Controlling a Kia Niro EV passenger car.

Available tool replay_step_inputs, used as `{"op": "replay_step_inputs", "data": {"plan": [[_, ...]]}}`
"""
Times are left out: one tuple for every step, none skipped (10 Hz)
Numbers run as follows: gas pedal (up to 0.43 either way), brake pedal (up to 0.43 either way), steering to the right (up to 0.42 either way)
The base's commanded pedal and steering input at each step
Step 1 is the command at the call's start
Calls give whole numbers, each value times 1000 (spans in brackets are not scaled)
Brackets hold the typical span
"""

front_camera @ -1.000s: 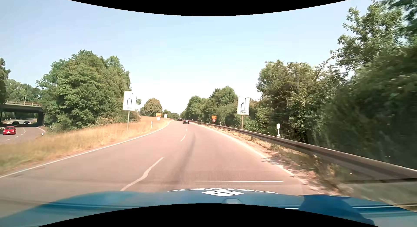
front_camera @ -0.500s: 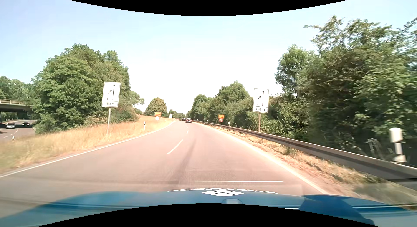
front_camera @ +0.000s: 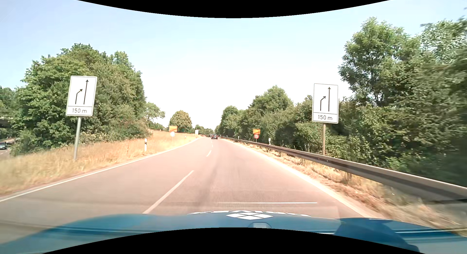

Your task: Follow the waypoints while adhering to traffic rules and regulations

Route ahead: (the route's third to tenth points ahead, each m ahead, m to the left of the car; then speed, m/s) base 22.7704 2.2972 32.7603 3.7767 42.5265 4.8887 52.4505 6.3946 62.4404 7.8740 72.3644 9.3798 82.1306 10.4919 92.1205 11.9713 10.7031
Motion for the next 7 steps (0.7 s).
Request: {"op": "replay_step_inputs", "data": {"plan": [[98,0,-21],[98,0,-22],[79,0,-22],[79,0,-21],[67,0,-22],[67,0,-23],[67,0,-22]]}}
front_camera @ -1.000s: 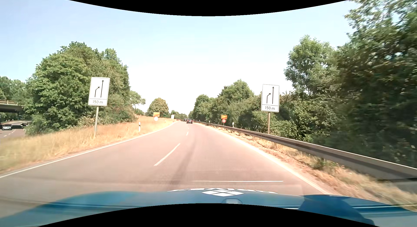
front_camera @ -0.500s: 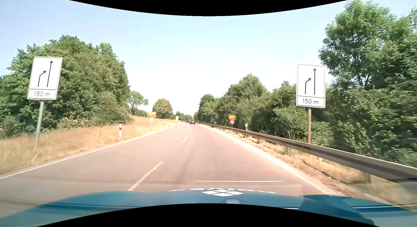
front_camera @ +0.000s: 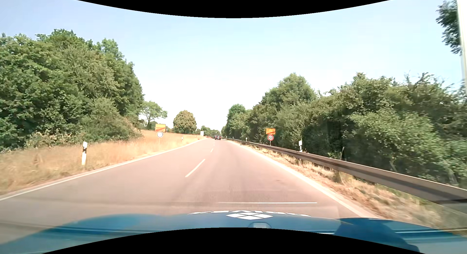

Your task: Follow the waypoints while adhering to traffic rules and regulations

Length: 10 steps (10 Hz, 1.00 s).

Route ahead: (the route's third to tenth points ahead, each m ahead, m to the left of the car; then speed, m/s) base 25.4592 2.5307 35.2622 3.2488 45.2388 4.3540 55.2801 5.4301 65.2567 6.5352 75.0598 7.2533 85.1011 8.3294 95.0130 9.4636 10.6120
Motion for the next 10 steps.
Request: {"op": "replay_step_inputs", "data": {"plan": [[67,0,-22],[67,0,-22],[67,0,-21],[87,0,-22],[118,0,-22],[130,0,-22],[130,0,-22],[157,0,-22],[157,0,-22],[157,0,-22]]}}
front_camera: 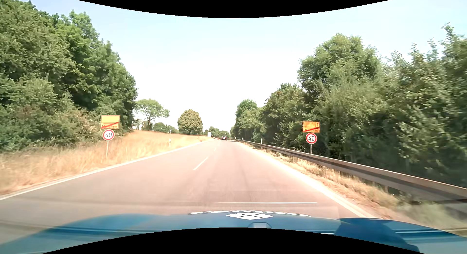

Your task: Follow the waypoints while adhering to traffic rules and regulations

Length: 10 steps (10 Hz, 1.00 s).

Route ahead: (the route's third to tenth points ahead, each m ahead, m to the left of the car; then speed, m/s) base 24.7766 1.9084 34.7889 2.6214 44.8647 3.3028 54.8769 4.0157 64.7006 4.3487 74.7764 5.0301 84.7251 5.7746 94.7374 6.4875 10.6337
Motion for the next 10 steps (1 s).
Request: {"op": "replay_step_inputs", "data": {"plan": [[157,0,-22],[157,0,-20],[157,0,-16],[157,0,-17],[150,0,-17],[150,0,-18],[138,0,-17],[110,0,-17],[110,0,-17],[110,0,-16]]}}
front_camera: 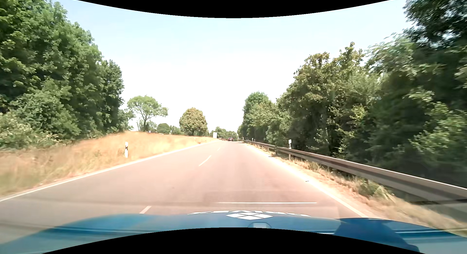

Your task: Follow the waypoints while adhering to traffic rules and regulations

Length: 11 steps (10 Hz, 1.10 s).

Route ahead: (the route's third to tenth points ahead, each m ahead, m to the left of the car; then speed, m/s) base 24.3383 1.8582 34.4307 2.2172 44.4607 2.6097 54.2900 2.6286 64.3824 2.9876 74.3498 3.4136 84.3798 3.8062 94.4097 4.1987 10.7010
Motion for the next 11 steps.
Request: {"op": "replay_step_inputs", "data": {"plan": [[98,0,-16],[98,0,-16],[98,0,-14],[110,0,-14],[118,0,-14],[118,0,-14],[118,0,-13],[118,0,-12],[110,0,-12],[98,0,-12],[98,0,-11]]}}
